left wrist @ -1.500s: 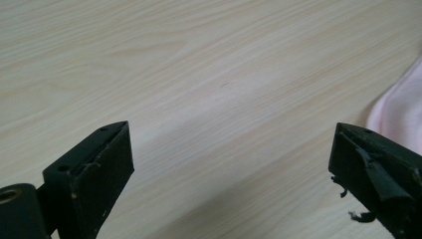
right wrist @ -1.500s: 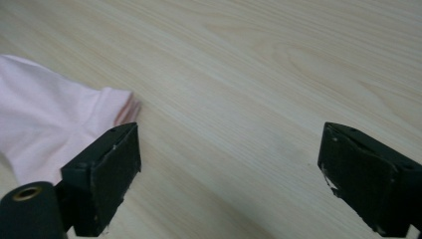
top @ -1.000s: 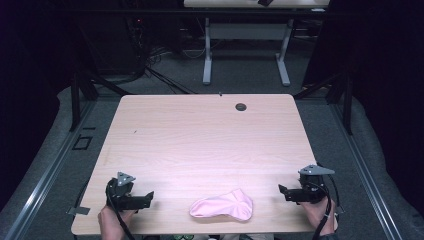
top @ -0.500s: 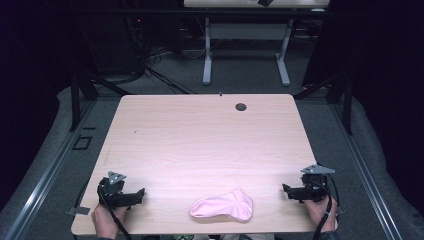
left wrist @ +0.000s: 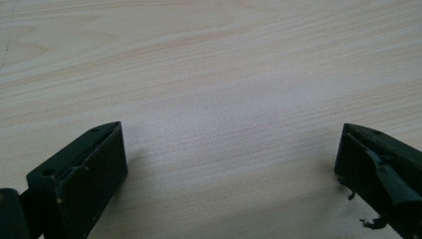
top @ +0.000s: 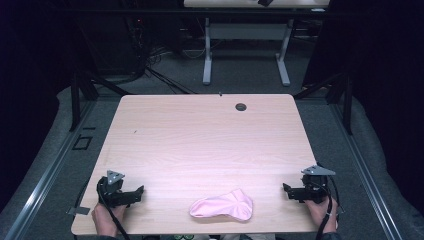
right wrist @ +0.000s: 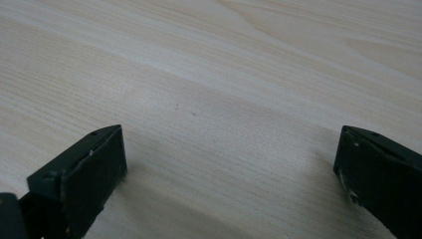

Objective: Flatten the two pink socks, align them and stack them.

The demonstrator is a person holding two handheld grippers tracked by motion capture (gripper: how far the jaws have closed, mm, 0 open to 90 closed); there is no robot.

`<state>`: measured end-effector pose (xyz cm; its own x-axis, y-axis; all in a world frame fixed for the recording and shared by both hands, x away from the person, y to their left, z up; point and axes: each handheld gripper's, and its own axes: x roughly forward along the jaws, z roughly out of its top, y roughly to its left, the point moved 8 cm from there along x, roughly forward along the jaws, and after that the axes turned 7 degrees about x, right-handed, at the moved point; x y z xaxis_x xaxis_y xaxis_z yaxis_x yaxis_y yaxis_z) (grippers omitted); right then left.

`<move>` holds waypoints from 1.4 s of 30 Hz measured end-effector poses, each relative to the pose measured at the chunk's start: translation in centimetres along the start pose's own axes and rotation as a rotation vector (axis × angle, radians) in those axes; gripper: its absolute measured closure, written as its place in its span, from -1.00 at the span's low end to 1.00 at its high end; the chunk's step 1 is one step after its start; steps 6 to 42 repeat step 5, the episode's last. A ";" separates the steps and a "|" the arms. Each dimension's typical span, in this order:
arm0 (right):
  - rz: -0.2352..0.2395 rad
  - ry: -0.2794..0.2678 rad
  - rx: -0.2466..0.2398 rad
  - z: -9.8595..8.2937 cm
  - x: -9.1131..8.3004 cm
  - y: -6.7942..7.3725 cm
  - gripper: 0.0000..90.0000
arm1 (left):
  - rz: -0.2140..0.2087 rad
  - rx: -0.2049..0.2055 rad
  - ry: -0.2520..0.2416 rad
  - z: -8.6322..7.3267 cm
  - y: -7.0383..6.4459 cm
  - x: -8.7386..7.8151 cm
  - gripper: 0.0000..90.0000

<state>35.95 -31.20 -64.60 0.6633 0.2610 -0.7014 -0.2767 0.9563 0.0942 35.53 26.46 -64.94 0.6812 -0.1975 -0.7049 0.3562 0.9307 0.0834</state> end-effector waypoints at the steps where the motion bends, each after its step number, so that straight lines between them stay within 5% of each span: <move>1: 0.003 0.000 -0.002 0.0 0.0 0.0 -1.00 | 0.000 0.001 0.000 0.0 0.0 0.0 -1.00; 42: 0.012 0.002 -0.010 -0.1 -0.1 0.0 -1.00 | -0.001 0.001 0.000 0.0 0.0 0.0 -1.00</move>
